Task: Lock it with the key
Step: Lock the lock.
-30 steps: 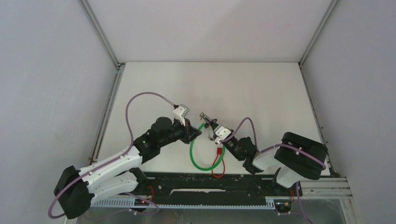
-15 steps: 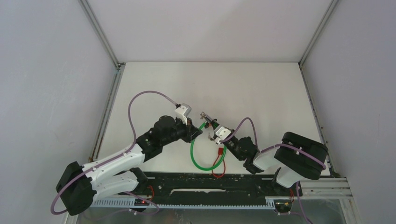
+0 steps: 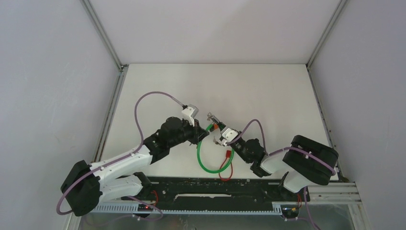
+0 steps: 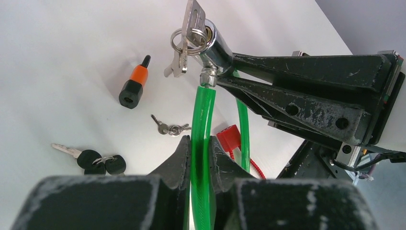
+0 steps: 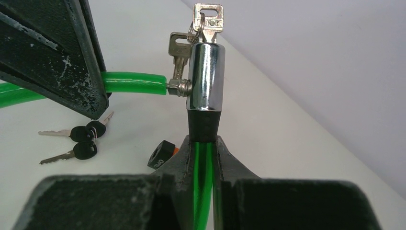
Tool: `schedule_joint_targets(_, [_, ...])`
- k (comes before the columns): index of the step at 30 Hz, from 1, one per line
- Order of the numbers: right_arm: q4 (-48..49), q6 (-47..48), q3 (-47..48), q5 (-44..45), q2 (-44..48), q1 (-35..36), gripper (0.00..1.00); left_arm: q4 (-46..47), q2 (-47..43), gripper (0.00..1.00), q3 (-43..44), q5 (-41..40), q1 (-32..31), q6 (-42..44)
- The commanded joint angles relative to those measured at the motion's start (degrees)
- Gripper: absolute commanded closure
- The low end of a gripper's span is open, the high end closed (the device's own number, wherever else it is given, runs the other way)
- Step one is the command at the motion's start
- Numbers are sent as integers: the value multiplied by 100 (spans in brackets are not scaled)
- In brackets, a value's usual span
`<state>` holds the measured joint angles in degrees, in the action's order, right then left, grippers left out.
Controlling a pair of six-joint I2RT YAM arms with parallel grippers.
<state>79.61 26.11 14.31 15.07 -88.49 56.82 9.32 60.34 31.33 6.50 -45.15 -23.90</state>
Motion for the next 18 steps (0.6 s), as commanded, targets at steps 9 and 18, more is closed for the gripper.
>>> schedule_joint_targets(9, [5,-368,97,-2612,313,94,100,1685,460,100,814,-250,309,187])
schedule_joint_targets(18, [181,-746,86,-2697,279,-54,100,1626,809,100,1024,47,356,332])
